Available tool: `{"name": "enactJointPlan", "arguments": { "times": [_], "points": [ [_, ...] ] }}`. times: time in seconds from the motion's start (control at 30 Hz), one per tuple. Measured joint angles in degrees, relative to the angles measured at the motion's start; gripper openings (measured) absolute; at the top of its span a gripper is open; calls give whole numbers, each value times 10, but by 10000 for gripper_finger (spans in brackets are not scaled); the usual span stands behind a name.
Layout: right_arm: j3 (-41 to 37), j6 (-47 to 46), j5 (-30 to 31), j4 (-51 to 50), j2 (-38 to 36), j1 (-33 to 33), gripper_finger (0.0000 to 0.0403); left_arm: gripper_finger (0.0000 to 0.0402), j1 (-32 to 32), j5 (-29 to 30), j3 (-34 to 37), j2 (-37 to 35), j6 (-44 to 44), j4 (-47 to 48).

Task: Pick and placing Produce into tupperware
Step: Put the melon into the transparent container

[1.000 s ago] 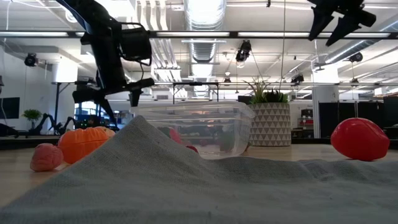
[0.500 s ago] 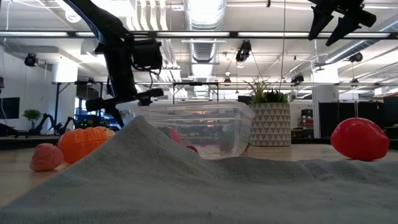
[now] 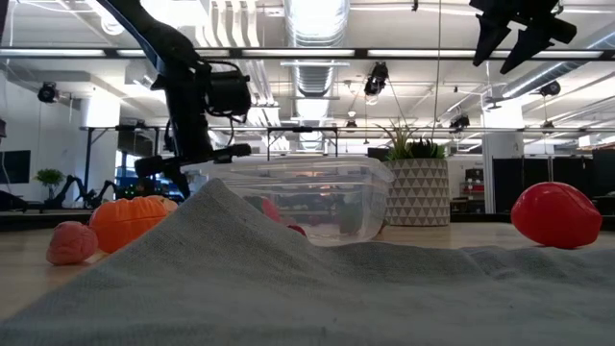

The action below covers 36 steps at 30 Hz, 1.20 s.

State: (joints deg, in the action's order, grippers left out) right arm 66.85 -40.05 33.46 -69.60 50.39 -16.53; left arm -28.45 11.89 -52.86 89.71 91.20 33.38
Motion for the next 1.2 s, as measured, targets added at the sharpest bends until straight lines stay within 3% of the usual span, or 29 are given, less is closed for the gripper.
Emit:
{"name": "enactJointPlan", "arguments": {
  "times": [0.37, 0.73, 1.07, 1.2],
  "points": [
    [0, 0, 0, -4, 0, 0, 300, 213, -1, 3, -24, 11, 0, 0],
    [0, 15, 0, -5, -1, 0, 302, 324, -2, -14, -29, 11, -4, 1],
    [0, 37, 0, -5, -1, 0, 305, 333, -6, 20, -28, 20, -226, -16],
    [0, 39, 0, -5, -1, 0, 305, 333, -8, -2, -29, 49, -322, -44]
  ]
}}
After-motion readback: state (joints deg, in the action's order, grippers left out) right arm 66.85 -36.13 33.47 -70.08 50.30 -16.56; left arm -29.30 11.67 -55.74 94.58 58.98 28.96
